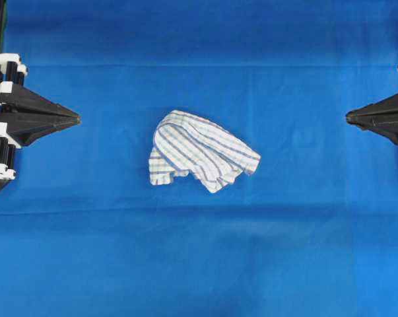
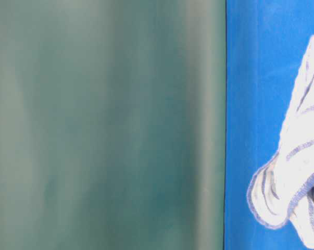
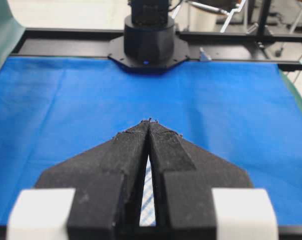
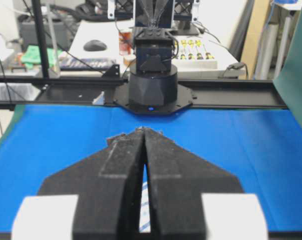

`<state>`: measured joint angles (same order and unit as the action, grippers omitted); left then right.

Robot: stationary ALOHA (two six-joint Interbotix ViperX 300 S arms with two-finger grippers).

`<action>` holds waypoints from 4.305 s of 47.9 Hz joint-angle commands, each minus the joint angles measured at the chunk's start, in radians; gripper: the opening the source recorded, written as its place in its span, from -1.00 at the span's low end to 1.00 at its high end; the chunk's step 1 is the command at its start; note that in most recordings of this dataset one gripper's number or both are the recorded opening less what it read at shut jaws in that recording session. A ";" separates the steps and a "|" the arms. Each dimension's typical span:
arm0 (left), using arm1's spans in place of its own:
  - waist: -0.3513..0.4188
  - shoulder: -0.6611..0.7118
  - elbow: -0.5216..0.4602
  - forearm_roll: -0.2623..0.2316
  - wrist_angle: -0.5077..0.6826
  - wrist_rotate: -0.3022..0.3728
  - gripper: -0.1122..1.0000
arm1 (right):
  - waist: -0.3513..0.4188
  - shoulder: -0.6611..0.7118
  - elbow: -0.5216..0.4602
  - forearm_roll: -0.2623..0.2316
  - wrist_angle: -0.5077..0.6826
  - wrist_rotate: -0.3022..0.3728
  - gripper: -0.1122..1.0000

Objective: Lift the towel with both arms.
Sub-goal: 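Move both grippers inward and down onto opposite sides of the striped towel, then close both grippers on the towel's left and right edges, then lift the towel upward with both grippers, pulling edges apart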

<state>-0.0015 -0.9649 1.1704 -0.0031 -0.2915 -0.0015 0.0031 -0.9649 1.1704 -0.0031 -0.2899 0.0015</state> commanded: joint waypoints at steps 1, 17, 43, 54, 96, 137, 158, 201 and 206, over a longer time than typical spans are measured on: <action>-0.003 0.003 -0.017 -0.031 -0.008 -0.012 -0.79 | 0.002 0.006 -0.020 0.002 -0.008 0.002 -0.80; -0.003 0.034 -0.029 -0.029 0.008 -0.014 -0.79 | 0.002 0.060 -0.069 0.002 0.069 0.005 -0.80; -0.046 0.376 -0.258 -0.029 0.308 0.000 -0.78 | 0.002 0.431 -0.322 0.008 0.416 0.040 -0.79; -0.067 0.532 -0.330 -0.029 0.414 0.003 0.05 | 0.003 0.603 -0.399 0.005 0.491 0.040 -0.40; -0.084 1.025 -0.365 -0.028 0.239 -0.003 0.76 | 0.034 1.111 -0.517 -0.002 0.387 0.035 0.36; -0.069 1.057 -0.414 -0.029 0.383 -0.005 -0.69 | 0.031 1.138 -0.541 -0.006 0.416 0.020 -0.63; -0.058 0.770 -0.488 -0.029 0.646 -0.012 -0.69 | 0.025 0.819 -0.589 -0.049 0.658 0.028 -0.63; -0.008 0.529 -0.747 -0.015 0.923 -0.005 -0.69 | 0.020 0.534 -0.775 -0.140 0.900 0.031 -0.63; -0.006 0.529 -0.746 -0.015 0.922 -0.005 -0.69 | 0.018 0.534 -0.775 -0.140 0.900 0.031 -0.63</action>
<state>-0.0107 -0.4310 0.4525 -0.0215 0.6351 -0.0077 0.0230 -0.4264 0.4218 -0.1396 0.6136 0.0337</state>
